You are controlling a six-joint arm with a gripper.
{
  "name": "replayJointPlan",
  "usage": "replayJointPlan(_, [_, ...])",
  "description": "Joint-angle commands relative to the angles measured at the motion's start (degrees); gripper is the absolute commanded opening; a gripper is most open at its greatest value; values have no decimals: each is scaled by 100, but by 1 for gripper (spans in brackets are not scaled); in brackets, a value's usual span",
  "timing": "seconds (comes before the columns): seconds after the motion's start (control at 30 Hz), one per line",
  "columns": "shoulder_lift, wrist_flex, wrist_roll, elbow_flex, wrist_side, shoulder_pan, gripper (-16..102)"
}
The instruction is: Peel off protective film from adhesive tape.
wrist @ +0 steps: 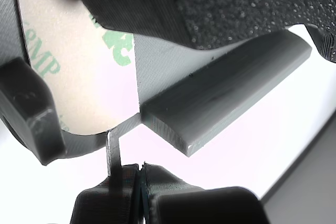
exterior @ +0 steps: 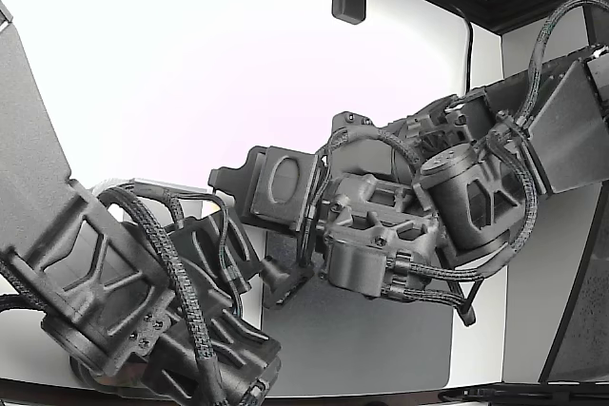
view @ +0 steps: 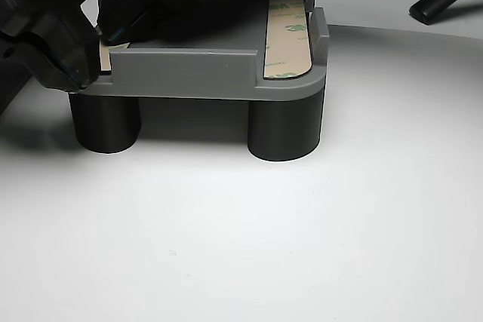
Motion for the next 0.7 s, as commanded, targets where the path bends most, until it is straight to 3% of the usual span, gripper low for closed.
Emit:
replayJointPlan(0.0, [79,-9,18,-193,9,-44,-11])
replayJointPlan(0.67, [62,9,62,-176,70,9,-11])
